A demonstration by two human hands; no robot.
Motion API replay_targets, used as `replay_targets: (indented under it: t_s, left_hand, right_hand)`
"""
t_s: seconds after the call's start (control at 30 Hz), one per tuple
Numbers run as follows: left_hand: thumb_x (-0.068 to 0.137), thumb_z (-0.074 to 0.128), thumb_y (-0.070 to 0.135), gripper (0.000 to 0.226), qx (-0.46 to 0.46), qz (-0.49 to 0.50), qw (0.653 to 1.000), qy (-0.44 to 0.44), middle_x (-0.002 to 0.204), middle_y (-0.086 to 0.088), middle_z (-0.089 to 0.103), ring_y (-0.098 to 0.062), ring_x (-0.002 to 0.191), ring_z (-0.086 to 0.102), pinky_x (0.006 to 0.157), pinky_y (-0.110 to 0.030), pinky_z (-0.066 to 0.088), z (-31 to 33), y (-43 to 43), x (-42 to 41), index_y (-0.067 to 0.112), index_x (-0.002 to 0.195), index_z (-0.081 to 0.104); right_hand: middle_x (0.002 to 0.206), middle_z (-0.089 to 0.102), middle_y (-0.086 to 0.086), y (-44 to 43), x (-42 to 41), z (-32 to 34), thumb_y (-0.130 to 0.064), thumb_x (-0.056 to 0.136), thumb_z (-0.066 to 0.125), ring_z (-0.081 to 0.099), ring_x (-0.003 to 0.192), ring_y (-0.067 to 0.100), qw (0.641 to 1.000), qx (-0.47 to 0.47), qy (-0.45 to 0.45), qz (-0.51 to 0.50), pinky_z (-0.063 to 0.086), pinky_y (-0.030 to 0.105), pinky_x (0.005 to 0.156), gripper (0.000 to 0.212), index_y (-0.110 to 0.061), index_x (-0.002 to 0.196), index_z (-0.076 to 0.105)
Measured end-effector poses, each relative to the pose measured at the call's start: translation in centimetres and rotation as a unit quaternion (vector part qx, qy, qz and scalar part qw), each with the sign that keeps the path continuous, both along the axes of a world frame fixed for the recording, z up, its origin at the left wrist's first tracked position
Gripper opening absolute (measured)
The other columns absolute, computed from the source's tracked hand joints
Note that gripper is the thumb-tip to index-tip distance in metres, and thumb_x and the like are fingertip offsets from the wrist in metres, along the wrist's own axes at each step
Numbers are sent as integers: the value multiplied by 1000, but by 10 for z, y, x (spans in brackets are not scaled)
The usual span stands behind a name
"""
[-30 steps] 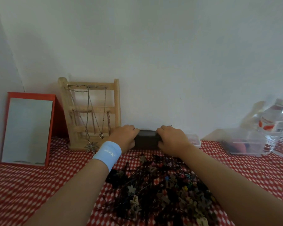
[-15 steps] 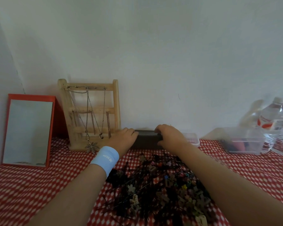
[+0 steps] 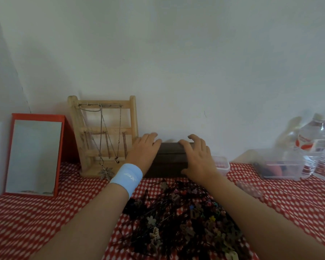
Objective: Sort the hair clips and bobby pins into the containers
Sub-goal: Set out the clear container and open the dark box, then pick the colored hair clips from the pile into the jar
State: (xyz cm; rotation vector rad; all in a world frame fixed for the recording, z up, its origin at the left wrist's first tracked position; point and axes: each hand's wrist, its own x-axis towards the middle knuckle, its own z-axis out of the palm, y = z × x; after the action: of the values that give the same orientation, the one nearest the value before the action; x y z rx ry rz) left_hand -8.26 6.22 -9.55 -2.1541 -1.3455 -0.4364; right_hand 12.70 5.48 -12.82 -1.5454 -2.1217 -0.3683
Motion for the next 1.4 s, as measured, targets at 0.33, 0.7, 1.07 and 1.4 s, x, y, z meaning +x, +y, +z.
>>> replay_targets:
  t_s: [0.33, 0.7, 1.07, 1.4]
  left_hand:
    - [94, 56, 17, 11, -89, -32, 976, -195, 105, 0, 57, -21, 88, 59, 66, -31, 45, -18, 1, 8, 19, 105, 55]
    - [97, 50, 44, 27, -303, -16, 943, -136, 104, 6, 64, -15, 93, 58, 77, -29, 45, -14, -14, 8, 26, 110, 65]
    - [97, 41, 41, 52, -276, 39, 954, -113, 159, 1, 18, -25, 145, 15, 117, -45, 21, -33, 0, 13, 30, 147, 34]
    - [101, 33, 38, 59, -369, 37, 924, -88, 164, 8, -9, -20, 150, -7, 121, -48, 6, -35, 0, 4, 35, 155, 10]
  right_hand:
    - [126, 51, 9, 5, 1, -1, -23, 98, 58, 61, 99, 30, 996, -19, 63, 64, 53, 41, 86, 25, -12, 120, 64]
    - [166, 10, 12, 12, -12, 6, -22, 98, 58, 43, 138, 36, 984, -159, 65, 41, 41, 43, 111, 64, -20, 155, 31]
    - [164, 16, 5, 7, -3, 5, -40, 93, 55, 16, 148, 29, 987, -158, -23, 9, 19, 46, 119, 65, -30, 154, 35]
    - [167, -15, 5, -4, -6, -5, -37, 103, 30, -13, 153, 25, 967, -252, -39, 13, 5, 52, 122, 58, -30, 159, 19]
